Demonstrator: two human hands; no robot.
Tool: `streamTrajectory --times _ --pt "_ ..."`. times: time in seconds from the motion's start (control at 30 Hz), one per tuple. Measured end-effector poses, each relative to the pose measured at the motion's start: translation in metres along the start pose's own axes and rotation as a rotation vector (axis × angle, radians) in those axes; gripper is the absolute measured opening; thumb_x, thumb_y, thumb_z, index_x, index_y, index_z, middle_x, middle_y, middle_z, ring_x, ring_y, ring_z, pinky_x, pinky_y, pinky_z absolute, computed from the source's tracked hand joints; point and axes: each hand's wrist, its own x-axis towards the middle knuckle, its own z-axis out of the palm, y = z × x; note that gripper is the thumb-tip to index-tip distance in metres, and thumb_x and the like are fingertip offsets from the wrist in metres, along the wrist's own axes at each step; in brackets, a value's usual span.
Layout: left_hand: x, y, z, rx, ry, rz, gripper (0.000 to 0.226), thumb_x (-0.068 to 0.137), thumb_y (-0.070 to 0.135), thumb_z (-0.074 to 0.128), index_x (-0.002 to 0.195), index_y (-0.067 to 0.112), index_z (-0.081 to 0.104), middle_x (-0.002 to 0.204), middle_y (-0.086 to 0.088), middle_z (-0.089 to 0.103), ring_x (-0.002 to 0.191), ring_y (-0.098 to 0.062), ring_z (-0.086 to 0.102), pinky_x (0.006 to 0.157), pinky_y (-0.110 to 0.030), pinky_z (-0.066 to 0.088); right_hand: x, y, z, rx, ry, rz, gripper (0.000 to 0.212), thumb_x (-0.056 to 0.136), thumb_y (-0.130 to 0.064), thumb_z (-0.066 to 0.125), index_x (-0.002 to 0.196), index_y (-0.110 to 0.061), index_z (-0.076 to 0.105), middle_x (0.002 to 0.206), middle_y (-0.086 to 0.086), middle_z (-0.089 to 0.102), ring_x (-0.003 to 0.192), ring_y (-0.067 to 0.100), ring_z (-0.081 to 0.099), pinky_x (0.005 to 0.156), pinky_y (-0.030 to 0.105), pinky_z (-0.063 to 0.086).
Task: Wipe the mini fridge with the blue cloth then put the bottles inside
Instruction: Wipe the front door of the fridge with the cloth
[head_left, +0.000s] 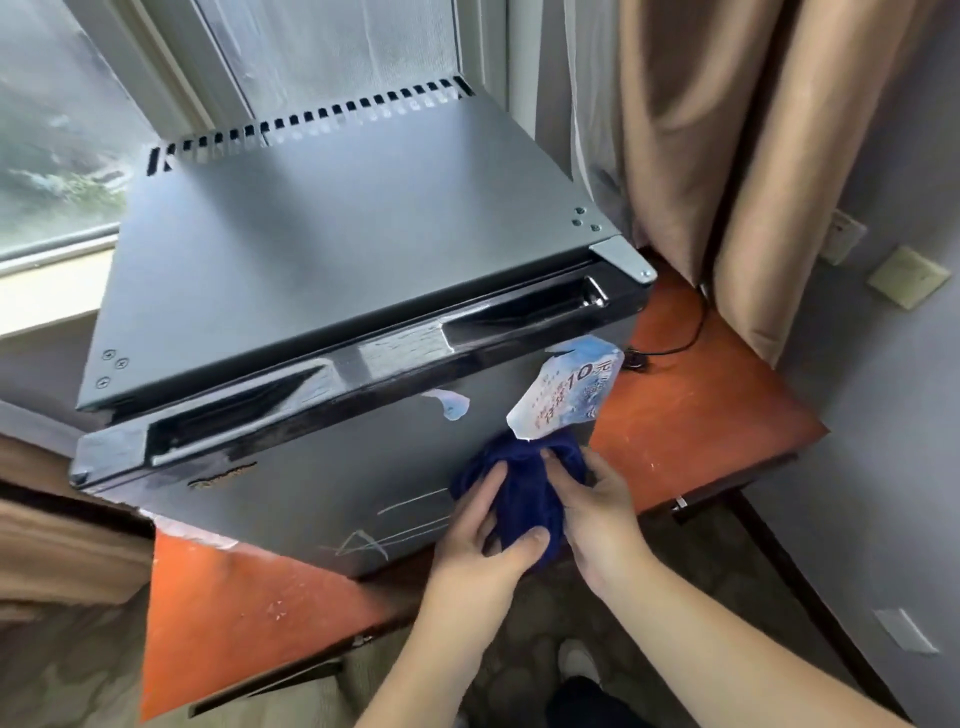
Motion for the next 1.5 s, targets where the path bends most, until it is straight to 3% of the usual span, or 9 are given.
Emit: streamTrajectory --times 0.3,0.4,0.53,0.7,0.9,1.0,1.13,1.3,1.5 --pt "0.035 -0.007 0.065 0.081 -0.091 -0.059 0.082 0.078 0.023 0.084 0.148 0.046 0.046 0.141 0.015 0.06 0.123 0.003 0.06 0.108 -0.028 0.049 0.04 -0.01 -0.062 0.052 -0.009 0.057 0.024 0.097 -0.025 0.067 0.116 -0.01 0.072 0.113 0.016 0.077 0.109 0.038 0.072 0.104 0.062 0.051" --pt "0.027 -0.011 0.045 -0.058 0.018 -0.073 0.088 0.063 0.029 0.088 0.144 0.038 0.055 0.134 0.008 0.069 0.122 -0.005 0.066 0.111 -0.04 0.05 0.036 -0.006 -0.047 0.033 -0.092 0.133 0.019 0.096 -0.021 0.07 0.112 -0.012 0.073 0.107 0.013 0.079 0.103 0.034 0.076 0.098 0.054 0.057" --pt "0.005 -0.013 0.007 -0.176 0.264 -0.049 0.068 0.072 0.008 0.081 0.132 0.031 0.061 0.126 0.003 0.073 0.108 -0.007 0.073 0.1 -0.033 0.058 0.02 0.007 -0.005 -0.048 -0.226 0.205 0.01 0.091 -0.017 0.076 0.101 -0.018 0.075 0.099 0.005 0.081 0.096 0.025 0.077 0.092 0.045 0.061" --pt "-0.015 -0.018 -0.014 -0.165 0.401 0.001 0.058 0.083 0.007 0.08 0.129 0.037 0.062 0.127 -0.002 0.074 0.116 -0.021 0.072 0.104 -0.045 0.054 0.012 0.015 0.019 -0.039 -0.327 0.256 0.016 0.09 -0.017 0.077 0.106 -0.018 0.076 0.102 0.004 0.082 0.098 0.024 0.078 0.093 0.044 0.062" --pt "0.024 -0.018 0.024 -0.02 0.09 -0.153 0.066 0.074 0.034 0.086 0.131 0.052 0.057 0.142 0.004 0.065 0.131 -0.016 0.062 0.114 -0.043 0.047 0.037 0.004 -0.034 -0.022 -0.135 0.179 0.011 0.094 -0.016 0.071 0.104 -0.014 0.076 0.103 0.01 0.081 0.1 0.032 0.076 0.094 0.05 0.059" --pt "0.045 -0.01 0.057 0.106 -0.093 -0.206 0.076 0.088 0.03 0.076 0.153 0.046 0.038 0.148 0.009 0.058 0.133 -0.008 0.058 0.116 -0.033 0.043 0.058 -0.002 -0.069 -0.04 -0.027 0.127 0.013 0.097 -0.016 0.066 0.106 -0.011 0.074 0.111 0.02 0.077 0.105 0.035 0.074 0.094 0.05 0.056" --pt "0.057 -0.011 0.076 0.129 -0.163 -0.198 0.1 0.068 0.044 0.075 0.158 0.04 0.032 0.153 0.007 0.055 0.133 -0.003 0.056 0.118 -0.033 0.041 0.073 0.001 -0.081 -0.036 0.042 0.153 0.011 0.099 -0.016 0.063 0.102 -0.013 0.073 0.113 0.024 0.075 0.096 0.033 0.072 0.086 0.045 0.052" --pt "0.039 -0.025 0.033 0.108 -0.028 -0.188 0.074 0.092 0.013 0.074 0.152 0.039 0.04 0.142 0.006 0.061 0.119 -0.001 0.063 0.092 -0.012 0.05 0.054 0.022 -0.045 -0.049 -0.049 0.223 0.014 0.1 -0.019 0.063 0.109 -0.015 0.072 0.105 0.011 0.08 0.094 0.026 0.077 0.074 0.036 0.059" --pt "-0.008 -0.033 -0.052 -0.074 0.32 -0.115 0.067 0.092 -0.006 0.068 0.149 0.024 0.049 0.132 -0.005 0.068 0.109 -0.003 0.065 0.071 -0.009 0.056 0.002 0.046 0.048 -0.148 -0.205 0.247 0.009 0.091 -0.015 0.074 0.1 -0.012 0.074 0.098 0.013 0.08 0.095 0.032 0.077 0.087 0.048 0.062"
